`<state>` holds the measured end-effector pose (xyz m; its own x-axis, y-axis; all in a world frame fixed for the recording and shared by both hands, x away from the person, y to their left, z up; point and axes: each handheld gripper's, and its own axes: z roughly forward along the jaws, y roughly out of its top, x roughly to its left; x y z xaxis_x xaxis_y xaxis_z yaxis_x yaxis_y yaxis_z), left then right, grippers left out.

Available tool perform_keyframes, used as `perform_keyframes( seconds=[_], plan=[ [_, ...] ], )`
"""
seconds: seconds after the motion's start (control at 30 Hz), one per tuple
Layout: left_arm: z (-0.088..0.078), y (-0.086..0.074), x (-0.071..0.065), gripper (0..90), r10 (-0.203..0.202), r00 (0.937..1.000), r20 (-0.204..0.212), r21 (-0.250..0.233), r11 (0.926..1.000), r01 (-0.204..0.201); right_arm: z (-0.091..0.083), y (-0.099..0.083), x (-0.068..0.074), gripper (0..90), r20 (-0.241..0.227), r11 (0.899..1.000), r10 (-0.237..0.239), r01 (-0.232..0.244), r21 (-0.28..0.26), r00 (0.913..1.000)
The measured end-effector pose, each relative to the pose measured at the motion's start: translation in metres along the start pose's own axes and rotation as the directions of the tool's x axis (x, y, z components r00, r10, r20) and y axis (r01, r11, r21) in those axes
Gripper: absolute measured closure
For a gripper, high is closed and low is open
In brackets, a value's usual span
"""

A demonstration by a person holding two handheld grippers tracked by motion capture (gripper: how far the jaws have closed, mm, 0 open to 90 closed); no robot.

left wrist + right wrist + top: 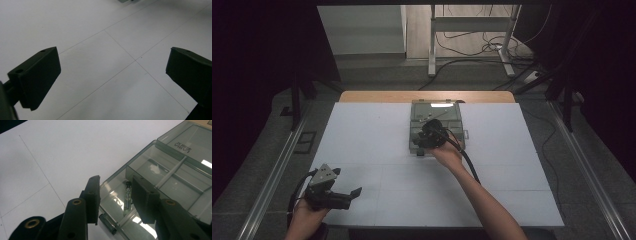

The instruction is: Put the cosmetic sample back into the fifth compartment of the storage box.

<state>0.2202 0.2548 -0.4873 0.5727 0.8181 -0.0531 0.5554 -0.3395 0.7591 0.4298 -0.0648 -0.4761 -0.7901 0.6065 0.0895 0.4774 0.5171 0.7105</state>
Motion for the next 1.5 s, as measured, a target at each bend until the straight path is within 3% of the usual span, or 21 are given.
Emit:
perform_keyframes(
  seconds=[0.6,1.2,1.5],
  plan=[
    [0.000,0.000,0.000,0.4,0.004,1.0000,0.000,0.001,1.0000,-0.004,-0.014,-0.010,0.003,49.1,0.001,0.999,-0.037,0.037,0.024,0.9993],
    [-0.001,0.000,0.000,0.4,0.008,0.9999,0.007,-0.004,1.0000,-0.008,-0.024,-0.018,0.007,29.6,-0.039,0.997,-0.009,0.012,0.075,0.9992],
    [0.000,0.000,0.000,0.4,0.008,0.9999,0.010,-0.004,1.0000,-0.008,-0.027,-0.023,0.009,25.7,-0.047,0.995,-0.012,0.016,0.101,0.9988]
  ],
)
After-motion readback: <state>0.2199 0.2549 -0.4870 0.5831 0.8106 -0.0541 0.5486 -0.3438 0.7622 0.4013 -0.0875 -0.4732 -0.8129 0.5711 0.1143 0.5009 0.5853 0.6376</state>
